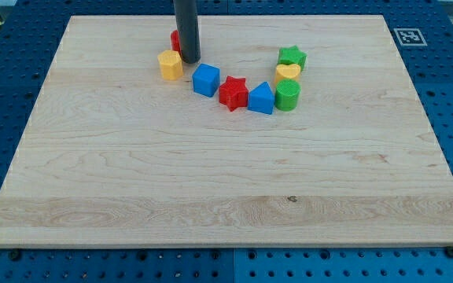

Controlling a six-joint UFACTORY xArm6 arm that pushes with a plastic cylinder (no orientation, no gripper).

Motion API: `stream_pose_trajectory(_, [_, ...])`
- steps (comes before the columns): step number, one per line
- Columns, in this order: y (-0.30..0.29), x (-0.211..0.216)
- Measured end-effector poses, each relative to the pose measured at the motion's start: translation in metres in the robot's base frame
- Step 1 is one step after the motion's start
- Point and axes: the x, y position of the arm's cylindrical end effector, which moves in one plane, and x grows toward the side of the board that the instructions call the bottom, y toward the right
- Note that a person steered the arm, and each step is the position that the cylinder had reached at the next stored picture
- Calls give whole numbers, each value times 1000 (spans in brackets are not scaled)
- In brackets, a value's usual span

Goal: Push the blue cube into the yellow hexagon

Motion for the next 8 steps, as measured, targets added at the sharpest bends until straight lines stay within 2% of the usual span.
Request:
stream_pose_trajectory(2, [30,-4])
stream_pose_trajectory(4, [36,39])
stream_pose_trajectory(7, [48,33])
stream_pose_trajectory(8, [65,57])
